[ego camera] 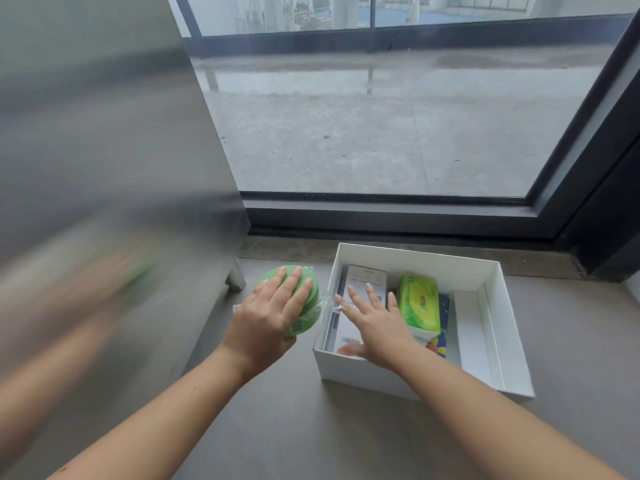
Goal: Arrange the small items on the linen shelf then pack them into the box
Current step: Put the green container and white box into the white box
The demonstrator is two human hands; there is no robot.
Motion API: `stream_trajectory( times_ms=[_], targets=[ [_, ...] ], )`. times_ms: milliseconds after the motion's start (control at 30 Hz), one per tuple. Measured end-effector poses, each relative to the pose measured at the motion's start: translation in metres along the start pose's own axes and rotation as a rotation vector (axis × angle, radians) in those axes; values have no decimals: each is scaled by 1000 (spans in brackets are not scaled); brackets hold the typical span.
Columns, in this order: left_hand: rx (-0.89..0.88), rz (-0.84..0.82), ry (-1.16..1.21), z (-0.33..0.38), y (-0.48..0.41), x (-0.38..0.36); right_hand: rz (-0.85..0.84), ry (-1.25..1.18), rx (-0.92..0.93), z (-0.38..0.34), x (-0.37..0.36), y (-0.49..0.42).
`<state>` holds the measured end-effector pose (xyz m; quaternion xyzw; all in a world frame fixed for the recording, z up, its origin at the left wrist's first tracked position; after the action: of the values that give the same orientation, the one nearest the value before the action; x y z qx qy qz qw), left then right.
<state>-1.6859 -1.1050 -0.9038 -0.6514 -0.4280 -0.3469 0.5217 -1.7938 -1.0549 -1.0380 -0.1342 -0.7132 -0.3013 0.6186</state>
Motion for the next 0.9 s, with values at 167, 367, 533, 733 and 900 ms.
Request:
stream_trajectory(
  times_ms=[167,367,533,733,900],
  targets=[
    [-8,2,5,7,-9,0,13,4,-35,21,5,6],
    [-48,2,50,27,-31,-10,14,10,-110,59,10,19],
    [-88,-7,71,43,-54,-25,17,-13,-165,91,12,31],
    [-140,-71,105,63,-76,-46,47,-95,-174,102,15,33],
    [-160,-173,106,71,-85,-69,54,-112,-145,100,16,31]
  ],
)
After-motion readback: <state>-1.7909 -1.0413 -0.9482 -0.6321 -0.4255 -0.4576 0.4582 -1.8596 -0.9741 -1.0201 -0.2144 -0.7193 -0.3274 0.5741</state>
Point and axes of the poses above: each hand's wrist, its own y-axis away from the middle knuckle, its own x-axis out of the back of the hand, z = x × y, the point moved 10 cm from there along -y, towards the middle knuckle, and after that the axes turned 12 degrees about -x, right-handed, at the moved point
